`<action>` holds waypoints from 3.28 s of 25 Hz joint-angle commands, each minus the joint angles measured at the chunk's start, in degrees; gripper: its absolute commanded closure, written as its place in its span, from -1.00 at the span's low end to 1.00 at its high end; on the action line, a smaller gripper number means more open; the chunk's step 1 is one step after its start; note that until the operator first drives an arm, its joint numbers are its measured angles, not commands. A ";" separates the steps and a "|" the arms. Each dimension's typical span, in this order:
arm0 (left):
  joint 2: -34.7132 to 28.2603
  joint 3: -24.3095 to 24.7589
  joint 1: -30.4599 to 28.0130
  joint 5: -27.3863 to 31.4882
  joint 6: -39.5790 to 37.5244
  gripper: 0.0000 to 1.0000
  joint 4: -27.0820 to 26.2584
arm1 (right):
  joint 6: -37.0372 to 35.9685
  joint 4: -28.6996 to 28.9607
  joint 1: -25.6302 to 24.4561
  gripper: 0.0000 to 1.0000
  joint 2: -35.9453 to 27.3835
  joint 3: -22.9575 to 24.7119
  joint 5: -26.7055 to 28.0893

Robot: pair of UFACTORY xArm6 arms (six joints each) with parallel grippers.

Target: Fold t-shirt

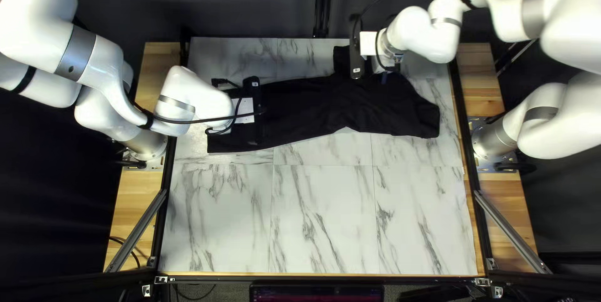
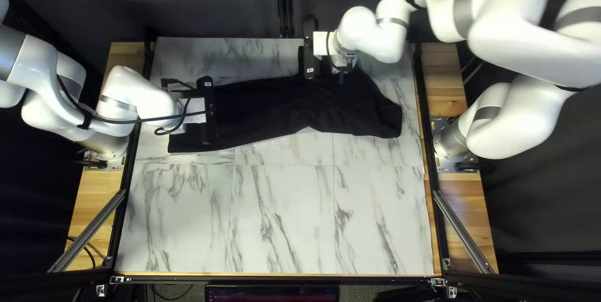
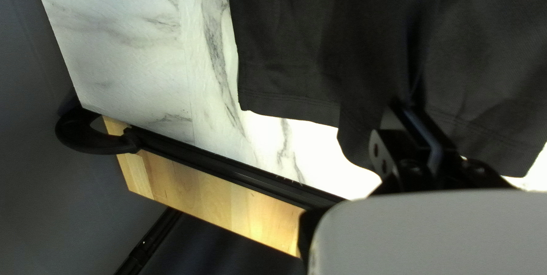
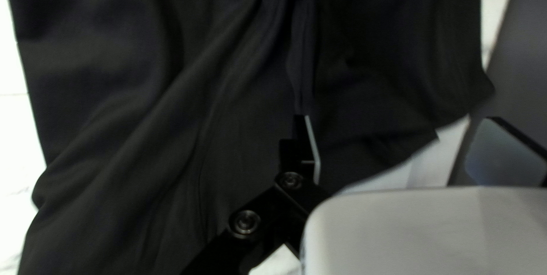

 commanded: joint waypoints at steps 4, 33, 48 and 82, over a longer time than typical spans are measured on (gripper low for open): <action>-0.94 0.96 0.27 -0.23 0.19 1.00 0.15 | -1.48 0.37 0.05 -0.66 2.21 1.75 -2.46; -0.42 -6.72 -14.57 11.27 -9.48 1.00 -2.79 | 28.14 -5.14 32.61 1.00 -24.00 1.95 37.03; 17.45 -21.55 -34.50 13.58 -23.25 0.96 -11.31 | 59.14 3.58 69.54 1.00 -1.49 -16.36 47.40; 19.49 -19.08 -34.69 9.91 -23.85 0.84 -13.78 | 49.80 6.64 65.38 1.00 1.43 -12.76 36.21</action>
